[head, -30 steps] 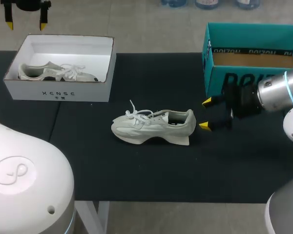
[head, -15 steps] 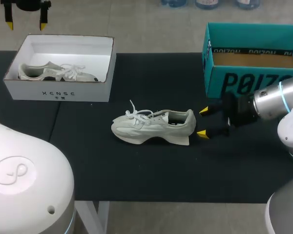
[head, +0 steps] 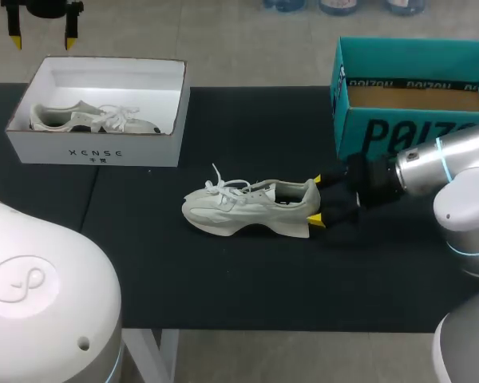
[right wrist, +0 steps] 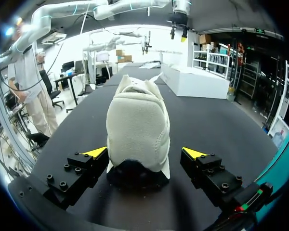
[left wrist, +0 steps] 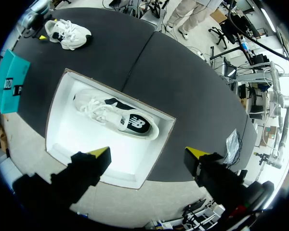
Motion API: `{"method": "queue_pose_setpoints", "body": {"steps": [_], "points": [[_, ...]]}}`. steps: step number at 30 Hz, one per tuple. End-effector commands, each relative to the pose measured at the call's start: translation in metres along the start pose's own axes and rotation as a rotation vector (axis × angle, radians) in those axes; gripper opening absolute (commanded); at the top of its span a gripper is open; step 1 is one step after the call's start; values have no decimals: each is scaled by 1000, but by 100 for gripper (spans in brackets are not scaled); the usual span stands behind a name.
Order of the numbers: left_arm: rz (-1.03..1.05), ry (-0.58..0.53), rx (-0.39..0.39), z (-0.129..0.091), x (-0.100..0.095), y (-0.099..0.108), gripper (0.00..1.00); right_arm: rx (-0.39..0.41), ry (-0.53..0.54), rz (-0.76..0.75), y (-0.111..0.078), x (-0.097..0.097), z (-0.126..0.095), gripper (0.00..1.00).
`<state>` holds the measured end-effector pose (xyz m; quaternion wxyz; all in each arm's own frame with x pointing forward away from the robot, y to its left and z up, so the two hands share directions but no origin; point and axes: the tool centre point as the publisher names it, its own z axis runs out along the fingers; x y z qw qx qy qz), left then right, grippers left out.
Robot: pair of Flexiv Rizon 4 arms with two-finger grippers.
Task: Take the shoe out of the shoebox, open the shoe tongue, remove and reinsert the insole, then place the shoe into the shoebox
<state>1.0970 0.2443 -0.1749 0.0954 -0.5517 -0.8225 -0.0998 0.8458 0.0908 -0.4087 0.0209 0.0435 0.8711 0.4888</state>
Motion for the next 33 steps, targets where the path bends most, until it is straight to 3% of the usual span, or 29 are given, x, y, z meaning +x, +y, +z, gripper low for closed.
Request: {"method": "queue_pose_setpoints", "body": {"steps": [1,16,17,18,19,20,33], "points": [[1,3,1,-1,0,1,100,8,17,-7,1,-2,14,100],[1,3,1,-1,0,1,100,25,52,3,-3,9,40,100],[1,3,1,-1,0,1,100,26,51,3,-3,9,41,94],[1,3,1,-1,0,1,100,29,46,7,-4,8,41,37],[1,3,1,-1,0,1,100,33,39,9,-5,8,42,11],[1,3,1,-1,0,1,100,36,47,23,-6,8,43,0],[1,3,1,-1,0,1,100,47,62,20,-6,9,43,0]]}}
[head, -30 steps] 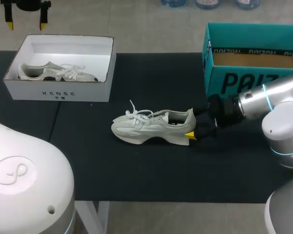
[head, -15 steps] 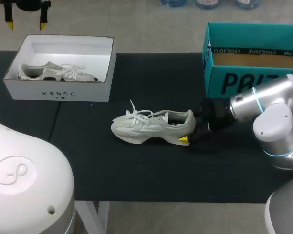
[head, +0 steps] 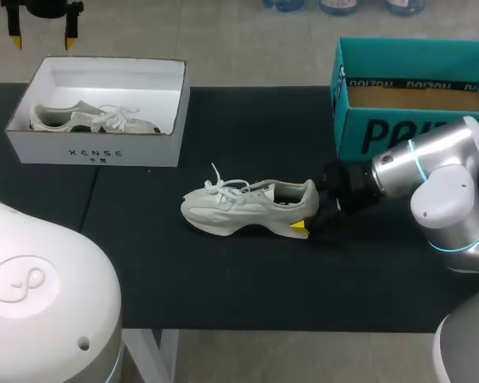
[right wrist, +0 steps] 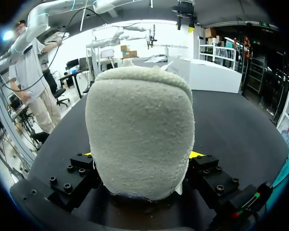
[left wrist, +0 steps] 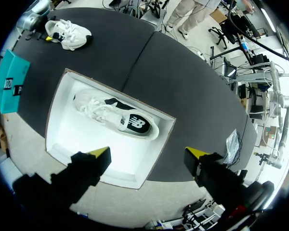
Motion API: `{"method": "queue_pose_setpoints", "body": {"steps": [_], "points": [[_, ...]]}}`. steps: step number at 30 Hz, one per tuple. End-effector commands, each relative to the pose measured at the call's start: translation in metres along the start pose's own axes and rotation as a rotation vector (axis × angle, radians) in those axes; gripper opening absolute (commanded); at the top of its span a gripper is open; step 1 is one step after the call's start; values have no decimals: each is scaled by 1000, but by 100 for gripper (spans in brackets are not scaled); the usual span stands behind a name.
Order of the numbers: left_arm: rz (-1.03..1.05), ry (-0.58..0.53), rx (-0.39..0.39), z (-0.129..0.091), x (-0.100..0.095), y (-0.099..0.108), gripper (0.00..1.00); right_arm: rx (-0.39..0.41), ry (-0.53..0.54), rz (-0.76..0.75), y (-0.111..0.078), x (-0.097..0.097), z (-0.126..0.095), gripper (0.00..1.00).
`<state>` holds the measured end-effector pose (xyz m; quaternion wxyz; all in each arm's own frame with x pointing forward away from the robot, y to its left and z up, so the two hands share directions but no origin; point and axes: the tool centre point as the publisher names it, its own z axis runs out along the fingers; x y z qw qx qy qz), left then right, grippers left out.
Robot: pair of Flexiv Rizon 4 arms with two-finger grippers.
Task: Take the shoe out of the shoebox, open the shoe tongue, remove and reinsert the insole, then place the shoe into the shoebox
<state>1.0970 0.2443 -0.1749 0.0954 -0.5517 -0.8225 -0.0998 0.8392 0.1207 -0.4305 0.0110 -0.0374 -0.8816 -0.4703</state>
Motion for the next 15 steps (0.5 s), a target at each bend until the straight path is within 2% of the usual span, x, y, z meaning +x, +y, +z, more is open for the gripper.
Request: {"method": "queue_pose_setpoints", "body": {"steps": [1,12,15], "points": [[1,3,1,-1,0,1,100,2,1,1,-2,0,7,0],[1,3,1,-1,0,1,100,2,1,1,-2,0,7,0],[-7,49,-34,-4,-24,-4,100,2,1,1,-2,0,7,0]]}}
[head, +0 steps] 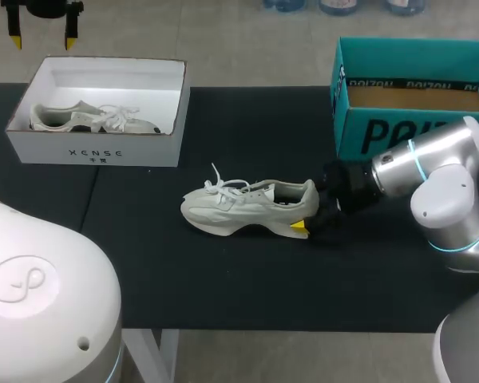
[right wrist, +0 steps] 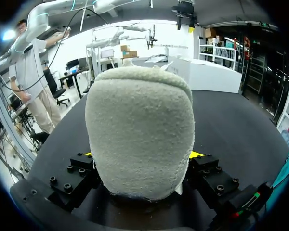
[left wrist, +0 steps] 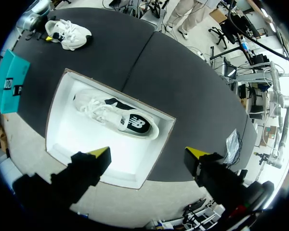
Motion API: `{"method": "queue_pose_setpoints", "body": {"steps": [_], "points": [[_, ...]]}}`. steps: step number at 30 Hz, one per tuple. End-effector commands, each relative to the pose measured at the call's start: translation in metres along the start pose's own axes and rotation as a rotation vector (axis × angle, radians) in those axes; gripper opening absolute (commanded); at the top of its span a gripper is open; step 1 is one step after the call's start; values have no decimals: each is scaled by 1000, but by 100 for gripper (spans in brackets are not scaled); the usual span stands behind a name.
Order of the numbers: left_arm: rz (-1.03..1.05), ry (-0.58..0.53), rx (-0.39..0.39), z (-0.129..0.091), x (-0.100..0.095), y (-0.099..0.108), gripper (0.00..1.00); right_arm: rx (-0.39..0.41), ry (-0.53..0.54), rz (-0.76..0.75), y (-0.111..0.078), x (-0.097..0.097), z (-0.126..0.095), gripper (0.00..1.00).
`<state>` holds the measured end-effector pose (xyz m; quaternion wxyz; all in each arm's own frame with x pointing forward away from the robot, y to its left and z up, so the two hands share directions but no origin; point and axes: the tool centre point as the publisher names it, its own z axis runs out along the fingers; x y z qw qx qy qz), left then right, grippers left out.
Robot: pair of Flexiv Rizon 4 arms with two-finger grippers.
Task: Take the shoe out of the shoebox, open the shoe tongue, remove and reinsert the insole, then place the shoe into the shoebox
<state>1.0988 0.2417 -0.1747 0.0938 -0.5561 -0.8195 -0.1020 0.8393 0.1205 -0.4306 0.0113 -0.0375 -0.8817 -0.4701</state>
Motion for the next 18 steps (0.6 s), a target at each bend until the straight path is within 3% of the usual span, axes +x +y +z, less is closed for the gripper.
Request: {"method": "queue_pose_setpoints", "body": {"steps": [1,9,18], "points": [[-6,48,-27,-4,-27,-8,100,2,1,1,-2,0,7,0],[-54,26,-108,-12,-65,-36,100,2,1,1,-2,0,7,0],[4,-63,-143,4,-103,-86,100,2,1,1,-2,0,7,0]]}}
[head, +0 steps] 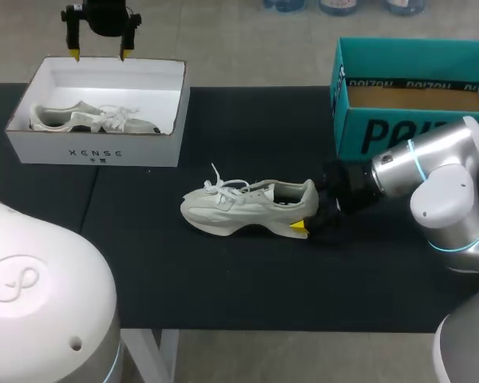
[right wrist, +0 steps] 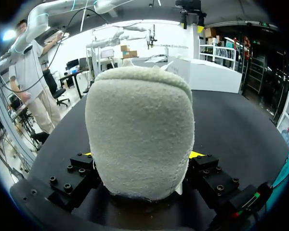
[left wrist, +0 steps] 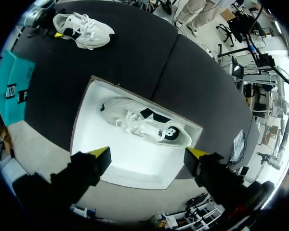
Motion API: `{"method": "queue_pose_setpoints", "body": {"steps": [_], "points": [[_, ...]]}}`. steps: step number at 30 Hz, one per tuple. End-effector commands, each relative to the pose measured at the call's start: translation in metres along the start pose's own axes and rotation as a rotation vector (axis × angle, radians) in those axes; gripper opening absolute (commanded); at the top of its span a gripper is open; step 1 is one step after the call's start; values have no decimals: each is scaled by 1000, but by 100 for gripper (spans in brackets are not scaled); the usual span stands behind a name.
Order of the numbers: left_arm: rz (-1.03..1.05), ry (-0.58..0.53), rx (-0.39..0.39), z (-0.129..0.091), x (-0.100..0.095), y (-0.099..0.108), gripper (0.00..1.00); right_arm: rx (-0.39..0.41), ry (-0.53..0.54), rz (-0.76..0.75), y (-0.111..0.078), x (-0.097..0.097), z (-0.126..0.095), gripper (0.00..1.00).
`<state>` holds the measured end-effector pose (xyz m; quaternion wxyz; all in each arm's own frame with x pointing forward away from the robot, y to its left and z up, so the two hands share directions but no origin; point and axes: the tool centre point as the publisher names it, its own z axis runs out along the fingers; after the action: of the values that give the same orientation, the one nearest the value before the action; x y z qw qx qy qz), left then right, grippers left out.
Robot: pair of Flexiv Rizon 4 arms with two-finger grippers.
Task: Take the shoe out of the shoebox, open the shoe tongue, remove and reinsert the insole, then place the shoe into the shoebox
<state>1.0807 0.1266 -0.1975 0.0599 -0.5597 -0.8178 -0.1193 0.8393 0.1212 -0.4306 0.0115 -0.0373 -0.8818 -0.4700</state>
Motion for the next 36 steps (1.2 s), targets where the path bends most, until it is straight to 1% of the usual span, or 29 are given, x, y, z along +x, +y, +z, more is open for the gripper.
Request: {"method": "queue_pose_setpoints", "body": {"steps": [1,3,6,7,10,12,13,15,17,18,19,20,21,22,23,24,25,26,27,28,36], "points": [[17,-46,-78,11,-7,-34,100,1,0,1,-3,0,7,0],[19,-46,-77,12,-19,-47,100,1,0,1,-3,0,7,0],[59,-78,-91,14,-31,-64,100,1,0,1,-3,0,7,0],[90,-79,-93,14,-39,-71,100,1,0,1,-3,0,7,0],[162,-112,-98,18,-52,-83,100,1,0,1,-3,0,7,0],[201,-102,-95,20,-60,-89,100,1,0,1,-3,0,7,0],[253,-134,-100,21,-68,-94,100,1,0,1,-3,0,7,0],[273,-156,-94,22,-75,-98,100,1,0,1,-3,0,7,0],[179,-103,-51,22,-85,-97,100,1,0,1,-3,0,7,0],[133,-100,-28,21,-87,-95,100,1,0,1,-3,0,7,0],[-17,-84,11,19,-90,-91,100,1,0,1,-3,0,7,0],[-192,-82,77,18,-90,-86,100,1,0,1,-3,0,7,0],[-297,-109,126,18,-88,-84,100,1,0,1,-3,0,7,0],[-478,-132,98,16,-83,-85,100,1,0,1,-3,0,7,0],[-626,-78,141,18,-77,-83,100,1,0,1,-3,0,7,0],[-723,-129,126,19,-74,-84,100,1,0,1,-3,0,7,0],[-834,-173,153,21,-70,-87,100,1,0,1,-3,0,7,0],[-863,-169,175,22,-70,-86,100,1,0,1,-3,0,7,0],[-895,-204,169,23,-71,-87,100,1,0,1,-3,0,7,0],[-862,-182,194,25,-75,-86,100,1,0,1,-3,0,7,0],[-862,-182,194,25,-75,-86,100,1,0,1,-3,0,7,0]]}}
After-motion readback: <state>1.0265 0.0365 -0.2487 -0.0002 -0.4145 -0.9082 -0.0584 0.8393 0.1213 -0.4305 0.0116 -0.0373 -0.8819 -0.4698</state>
